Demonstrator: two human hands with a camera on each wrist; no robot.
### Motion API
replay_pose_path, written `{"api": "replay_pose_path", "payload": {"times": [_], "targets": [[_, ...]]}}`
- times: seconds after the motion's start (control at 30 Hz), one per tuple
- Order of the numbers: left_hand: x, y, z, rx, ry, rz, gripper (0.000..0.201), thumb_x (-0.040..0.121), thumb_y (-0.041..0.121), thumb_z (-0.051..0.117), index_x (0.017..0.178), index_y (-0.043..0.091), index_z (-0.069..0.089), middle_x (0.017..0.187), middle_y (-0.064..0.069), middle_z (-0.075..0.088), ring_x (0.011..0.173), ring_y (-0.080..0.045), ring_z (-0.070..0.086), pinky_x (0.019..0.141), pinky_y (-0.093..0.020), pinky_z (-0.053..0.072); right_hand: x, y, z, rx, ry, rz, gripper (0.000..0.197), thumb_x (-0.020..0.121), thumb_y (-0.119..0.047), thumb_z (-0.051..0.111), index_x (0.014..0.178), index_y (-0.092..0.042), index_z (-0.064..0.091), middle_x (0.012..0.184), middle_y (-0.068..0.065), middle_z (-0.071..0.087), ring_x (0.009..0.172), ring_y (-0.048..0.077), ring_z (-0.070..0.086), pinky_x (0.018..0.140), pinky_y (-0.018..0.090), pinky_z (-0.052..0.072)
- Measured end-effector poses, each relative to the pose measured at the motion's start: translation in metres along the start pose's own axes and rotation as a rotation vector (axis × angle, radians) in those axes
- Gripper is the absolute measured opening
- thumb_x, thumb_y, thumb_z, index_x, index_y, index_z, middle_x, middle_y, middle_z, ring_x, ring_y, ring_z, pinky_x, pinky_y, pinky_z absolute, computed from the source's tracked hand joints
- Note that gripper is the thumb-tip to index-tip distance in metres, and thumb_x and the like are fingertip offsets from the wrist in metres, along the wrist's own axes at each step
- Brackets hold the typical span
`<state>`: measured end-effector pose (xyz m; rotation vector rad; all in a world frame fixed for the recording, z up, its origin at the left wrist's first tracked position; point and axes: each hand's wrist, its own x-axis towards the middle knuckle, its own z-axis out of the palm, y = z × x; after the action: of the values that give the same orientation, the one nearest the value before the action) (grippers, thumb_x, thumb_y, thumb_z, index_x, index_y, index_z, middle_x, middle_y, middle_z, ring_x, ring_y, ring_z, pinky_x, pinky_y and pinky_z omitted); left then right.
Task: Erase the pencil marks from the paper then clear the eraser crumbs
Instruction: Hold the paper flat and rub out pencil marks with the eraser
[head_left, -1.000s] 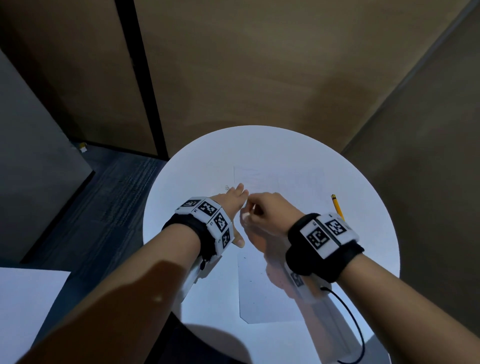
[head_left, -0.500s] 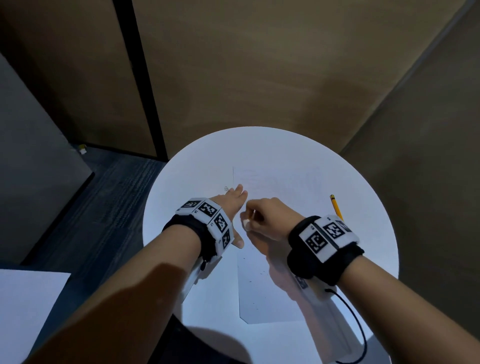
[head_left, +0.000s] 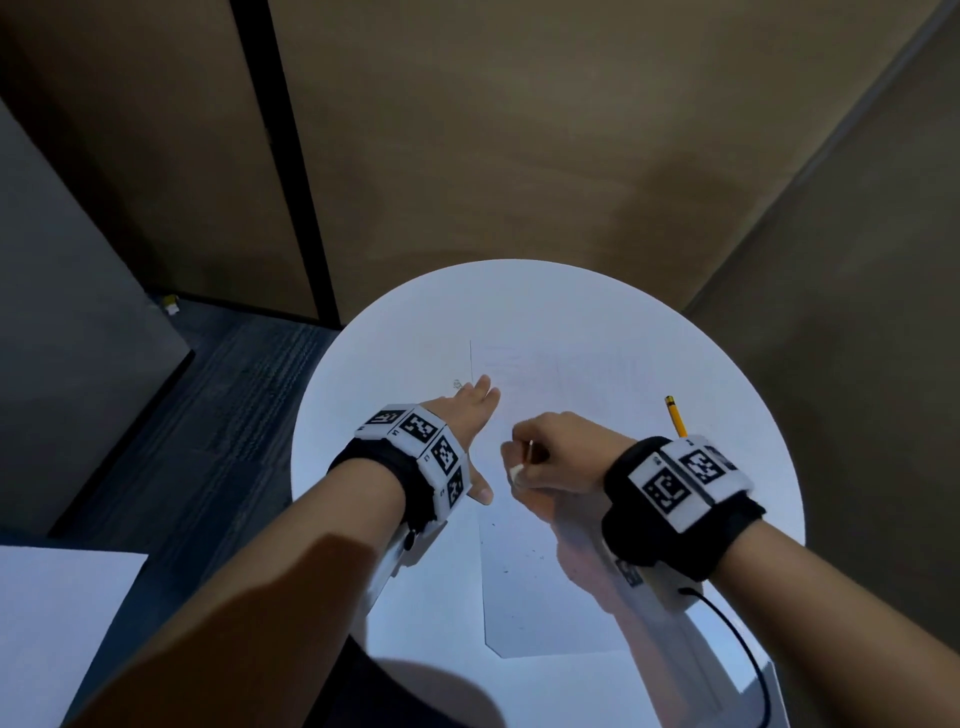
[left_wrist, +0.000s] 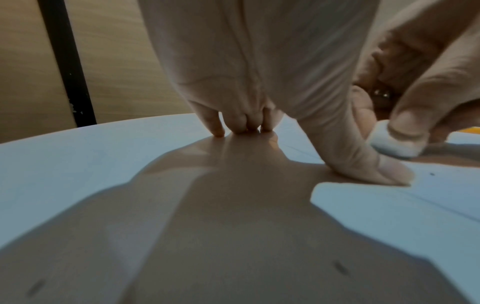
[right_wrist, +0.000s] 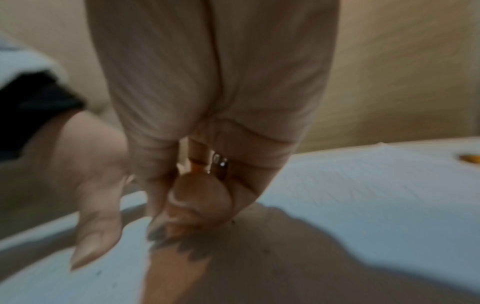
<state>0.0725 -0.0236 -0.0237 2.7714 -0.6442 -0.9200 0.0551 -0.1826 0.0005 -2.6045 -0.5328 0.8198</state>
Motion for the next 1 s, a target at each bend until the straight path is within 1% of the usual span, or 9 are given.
{"api": "replay_pose_path", "payload": {"times": [0.07,0.17,0.3,0.47,0.57,0.63,0.7,0.87,1.0], "targets": [[0.000,-0.001,0.000,0.009,-0.009,0.006,0.118,0.077,0.043,0.075,0.150,0.013,-0.014,0.157,-0.003,-0.022,0.146,-0.017,-0.010,0.115,-0.034,0.012,-0.006,0.010,-0.004,0.307,0.037,0.060,0.017,0.086,-0.012,0.063,0.073,-0.018,0.053,0.060,-0.009,0.060,0.052,0.006,0.054,0.052,0.017,0.042],[0.002,-0.002,-0.001,0.017,-0.011,0.013,0.120,0.076,0.045,0.074,0.150,0.013,-0.014,0.156,-0.003,-0.022,0.146,-0.018,-0.010,0.115,-0.035,0.011,-0.016,0.023,-0.005,0.873,0.248,0.161,0.010,0.092,-0.010,0.057,0.084,-0.005,0.053,0.063,0.014,0.059,0.055,0.028,0.055,0.052,0.032,0.052],[0.005,-0.001,0.000,0.041,-0.028,-0.001,0.120,0.077,0.046,0.074,0.149,0.014,-0.017,0.156,-0.003,-0.023,0.146,-0.019,-0.011,0.116,-0.037,0.011,-0.020,0.029,0.000,1.111,0.236,0.225,0.011,0.095,-0.007,0.051,0.086,-0.001,0.050,0.065,0.015,0.057,0.052,0.026,0.053,0.058,0.037,0.050],[0.005,-0.001,-0.001,0.041,-0.032,-0.008,0.122,0.075,0.047,0.075,0.149,0.014,-0.016,0.156,-0.004,-0.023,0.146,-0.020,-0.011,0.116,-0.037,0.011,-0.017,0.025,0.007,1.021,0.201,0.219,0.005,0.092,-0.002,0.054,0.087,-0.001,0.053,0.072,0.017,0.061,0.060,0.025,0.057,0.057,0.032,0.048],[0.005,-0.002,0.000,0.029,-0.020,-0.021,0.123,0.074,0.047,0.076,0.149,0.016,-0.016,0.156,-0.003,-0.022,0.146,-0.019,-0.010,0.116,-0.039,0.012,-0.014,0.019,0.008,0.837,0.225,0.170,0.004,0.087,-0.005,0.062,0.086,-0.005,0.058,0.075,0.009,0.067,0.058,0.012,0.062,0.059,0.020,0.052],[0.004,0.000,0.000,0.028,-0.016,-0.030,0.122,0.075,0.046,0.075,0.150,0.017,-0.016,0.156,-0.002,-0.022,0.146,-0.019,-0.009,0.116,-0.039,0.012,-0.010,0.016,0.009,0.638,0.242,0.156,0.007,0.084,-0.010,0.067,0.083,-0.011,0.060,0.073,0.000,0.067,0.061,0.007,0.062,0.064,0.020,0.052],[0.002,0.003,-0.001,0.032,-0.006,-0.032,0.121,0.075,0.046,0.075,0.150,0.017,-0.015,0.157,-0.002,-0.021,0.146,-0.019,-0.009,0.116,-0.038,0.013,-0.006,0.013,0.011,0.463,0.240,0.145,0.008,0.081,-0.015,0.068,0.081,-0.014,0.061,0.073,-0.003,0.065,0.067,0.008,0.060,0.068,0.024,0.050],[0.001,0.003,0.003,0.038,0.008,-0.032,0.124,0.072,0.051,0.076,0.150,0.016,-0.015,0.157,-0.003,-0.021,0.146,-0.021,-0.008,0.116,-0.039,0.014,0.004,0.003,0.008,0.253,0.155,0.100,0.007,0.081,-0.015,0.065,0.079,-0.014,0.058,0.079,-0.004,0.061,0.071,0.010,0.056,0.061,0.017,0.043],[0.003,0.006,0.002,0.054,0.009,-0.038,0.123,0.073,0.047,0.076,0.150,0.013,-0.015,0.157,-0.006,-0.020,0.146,-0.024,-0.008,0.116,-0.041,0.015,0.007,-0.002,0.005,0.168,0.237,0.048,0.009,0.086,-0.014,0.059,0.078,-0.015,0.054,0.080,-0.005,0.057,0.077,0.012,0.053,0.057,0.011,0.035]]}}
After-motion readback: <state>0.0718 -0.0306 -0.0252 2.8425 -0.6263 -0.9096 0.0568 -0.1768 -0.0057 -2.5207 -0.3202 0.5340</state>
